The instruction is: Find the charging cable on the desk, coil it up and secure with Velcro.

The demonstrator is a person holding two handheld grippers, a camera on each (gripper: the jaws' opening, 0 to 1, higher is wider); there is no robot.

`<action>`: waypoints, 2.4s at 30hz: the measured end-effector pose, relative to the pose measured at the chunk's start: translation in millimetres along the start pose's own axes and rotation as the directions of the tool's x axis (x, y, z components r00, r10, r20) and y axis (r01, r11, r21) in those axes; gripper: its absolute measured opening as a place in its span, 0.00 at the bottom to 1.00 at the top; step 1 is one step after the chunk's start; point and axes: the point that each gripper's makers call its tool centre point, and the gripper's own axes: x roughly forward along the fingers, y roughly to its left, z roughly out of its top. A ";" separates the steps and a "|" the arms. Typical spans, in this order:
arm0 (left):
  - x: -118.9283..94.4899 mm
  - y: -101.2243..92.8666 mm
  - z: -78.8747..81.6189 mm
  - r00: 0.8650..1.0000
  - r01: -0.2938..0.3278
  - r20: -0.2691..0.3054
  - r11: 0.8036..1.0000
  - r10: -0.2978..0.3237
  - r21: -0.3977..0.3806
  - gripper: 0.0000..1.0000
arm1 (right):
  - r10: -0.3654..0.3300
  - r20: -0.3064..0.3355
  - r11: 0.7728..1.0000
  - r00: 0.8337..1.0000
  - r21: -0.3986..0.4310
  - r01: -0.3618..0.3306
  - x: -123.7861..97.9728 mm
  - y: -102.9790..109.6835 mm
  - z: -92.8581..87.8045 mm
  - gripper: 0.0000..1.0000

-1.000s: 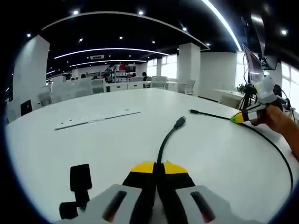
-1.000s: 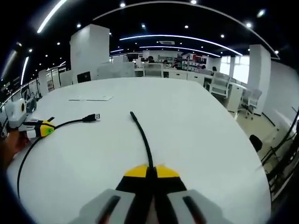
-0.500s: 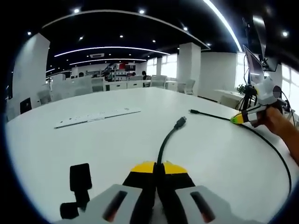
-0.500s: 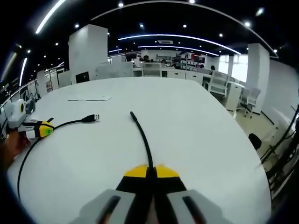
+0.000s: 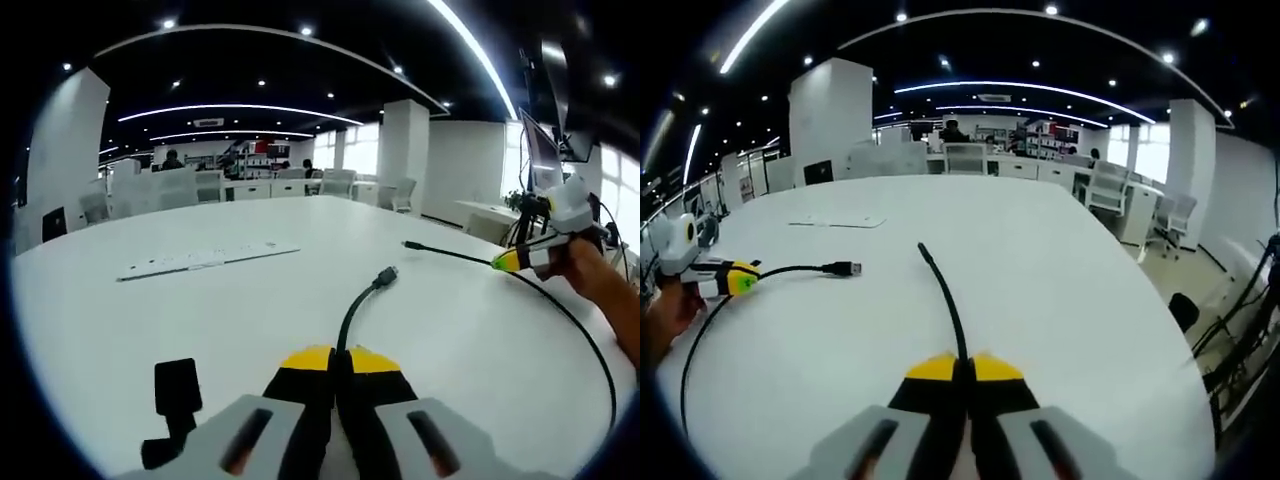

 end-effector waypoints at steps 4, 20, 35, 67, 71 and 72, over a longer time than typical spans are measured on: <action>-2.2 1.2 1.0 1.000 0.003 0.003 1.000 -0.003 -0.006 0.04 | 0.001 0.010 1.000 1.000 -0.004 -0.001 -2.7 2.9 3.2 0.04; -14.1 5.2 19.1 0.999 0.013 0.048 1.000 -0.013 0.017 0.04 | 0.041 0.017 0.999 0.999 -0.024 -0.041 -10.3 22.1 12.6 0.04; -25.4 21.9 26.6 0.999 0.025 0.037 0.999 -0.026 0.037 0.04 | 0.104 -0.010 0.989 0.995 -0.102 -0.104 -16.6 62.0 18.3 0.04; -74.6 49.2 27.9 0.998 0.048 0.042 0.996 -0.052 0.075 0.04 | 0.272 -0.086 0.933 0.958 -0.221 -0.285 -20.2 181.5 60.5 0.03; -80.4 50.9 23.8 0.998 0.054 0.035 0.996 -0.057 0.074 0.04 | 0.292 -0.091 0.922 0.952 -0.238 -0.306 -13.9 195.6 59.5 0.03; -82.2 51.1 22.6 0.998 0.057 0.033 0.996 -0.060 0.073 0.04 | 0.296 -0.092 0.920 0.951 -0.242 -0.310 -12.0 199.0 59.1 0.03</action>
